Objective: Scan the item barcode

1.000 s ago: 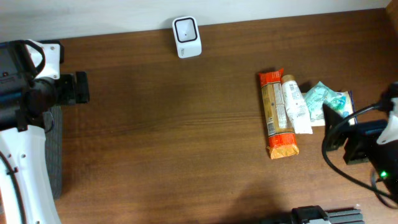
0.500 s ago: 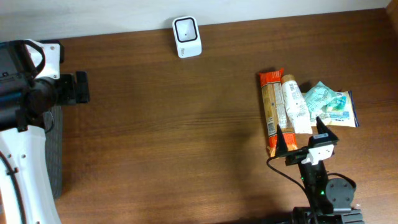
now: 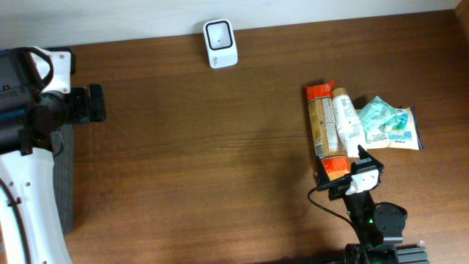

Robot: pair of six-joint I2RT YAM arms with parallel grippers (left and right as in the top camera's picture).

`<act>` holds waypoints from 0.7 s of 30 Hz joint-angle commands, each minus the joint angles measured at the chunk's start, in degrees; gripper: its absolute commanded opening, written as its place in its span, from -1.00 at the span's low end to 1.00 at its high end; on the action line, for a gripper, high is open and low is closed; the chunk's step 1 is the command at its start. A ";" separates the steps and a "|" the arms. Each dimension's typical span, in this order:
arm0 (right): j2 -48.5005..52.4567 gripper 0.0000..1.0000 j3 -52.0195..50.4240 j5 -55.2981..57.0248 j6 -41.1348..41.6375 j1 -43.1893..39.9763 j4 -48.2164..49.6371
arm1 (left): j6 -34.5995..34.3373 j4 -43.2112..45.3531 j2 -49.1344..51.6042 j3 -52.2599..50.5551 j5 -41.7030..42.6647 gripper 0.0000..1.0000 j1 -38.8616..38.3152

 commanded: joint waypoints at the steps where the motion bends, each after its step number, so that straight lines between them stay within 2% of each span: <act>1: -0.31 0.97 -0.46 -0.90 -0.02 -0.37 -0.07 | 0.72 0.13 -0.55 0.09 0.44 0.98 0.15; 10: -0.31 0.97 -0.46 -0.90 -0.04 -0.37 -0.07 | 0.72 0.09 -0.57 0.07 0.44 0.98 -0.22; 14: -0.31 0.97 -0.46 -0.90 -0.02 -0.37 -0.07 | 0.92 0.00 -2.56 -0.07 -0.02 0.98 -5.57; 16: -0.31 0.97 -0.46 -0.90 -0.04 -0.37 -0.07 | 2.21 -1.44 -5.14 -0.83 -11.63 0.98 -8.44; 19: -0.31 0.98 -0.46 -0.90 -0.02 -0.37 -0.07 | 2.21 -1.36 -9.18 -6.80 -12.11 0.98 -10.05; 21: -0.31 0.98 -0.46 -0.90 -0.02 -0.37 -0.07 | 2.19 0.48 -14.14 -15.54 -12.15 0.98 -10.25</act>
